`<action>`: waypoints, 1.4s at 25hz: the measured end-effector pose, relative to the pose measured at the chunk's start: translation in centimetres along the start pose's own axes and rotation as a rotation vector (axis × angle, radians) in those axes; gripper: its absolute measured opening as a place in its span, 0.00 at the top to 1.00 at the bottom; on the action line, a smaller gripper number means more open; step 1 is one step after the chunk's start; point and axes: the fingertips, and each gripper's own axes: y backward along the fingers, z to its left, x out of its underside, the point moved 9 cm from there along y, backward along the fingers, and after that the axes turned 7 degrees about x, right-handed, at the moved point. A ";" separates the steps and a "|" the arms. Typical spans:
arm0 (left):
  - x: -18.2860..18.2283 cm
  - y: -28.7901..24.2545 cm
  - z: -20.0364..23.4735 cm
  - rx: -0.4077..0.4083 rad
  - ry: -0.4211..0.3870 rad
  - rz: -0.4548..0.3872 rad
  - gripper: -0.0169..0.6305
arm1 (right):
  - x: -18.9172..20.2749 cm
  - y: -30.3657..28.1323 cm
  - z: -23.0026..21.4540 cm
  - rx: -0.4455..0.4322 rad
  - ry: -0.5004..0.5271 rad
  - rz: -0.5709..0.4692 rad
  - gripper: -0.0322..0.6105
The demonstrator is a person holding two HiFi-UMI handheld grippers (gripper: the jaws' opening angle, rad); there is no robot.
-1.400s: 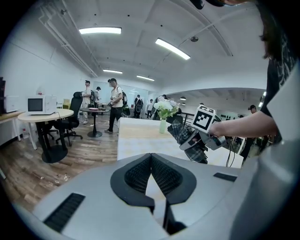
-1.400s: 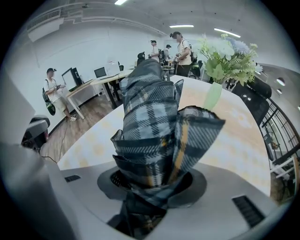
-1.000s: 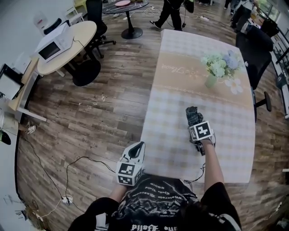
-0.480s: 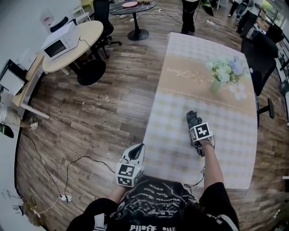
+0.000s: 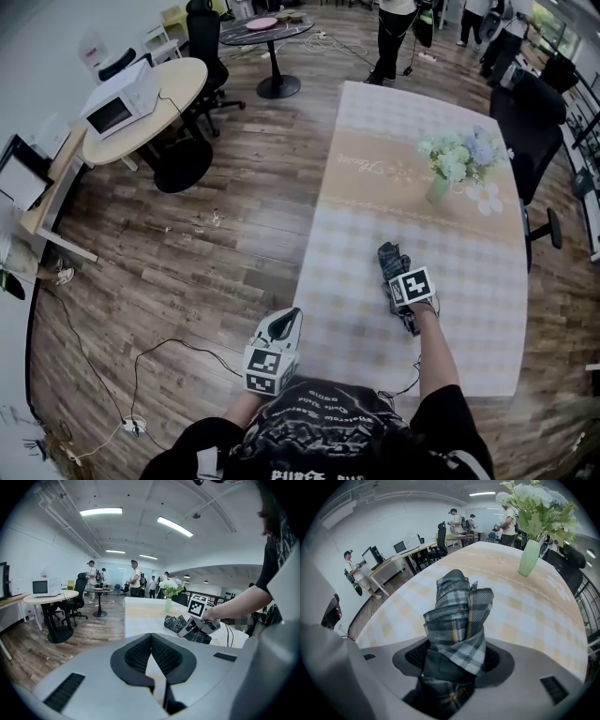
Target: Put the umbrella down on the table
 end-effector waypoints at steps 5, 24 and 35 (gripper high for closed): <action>-0.1 0.3 0.1 0.010 0.005 -0.007 0.94 | -0.1 0.6 0.0 0.009 -0.072 -0.077 0.30; 0.4 0.7 -0.3 0.104 -0.016 -0.033 0.94 | 0.8 11.5 4.5 0.048 -0.011 -0.538 0.38; -0.1 0.1 -1.6 0.247 -0.049 -0.053 0.94 | 5.8 17.0 8.8 0.033 -0.131 -0.803 0.40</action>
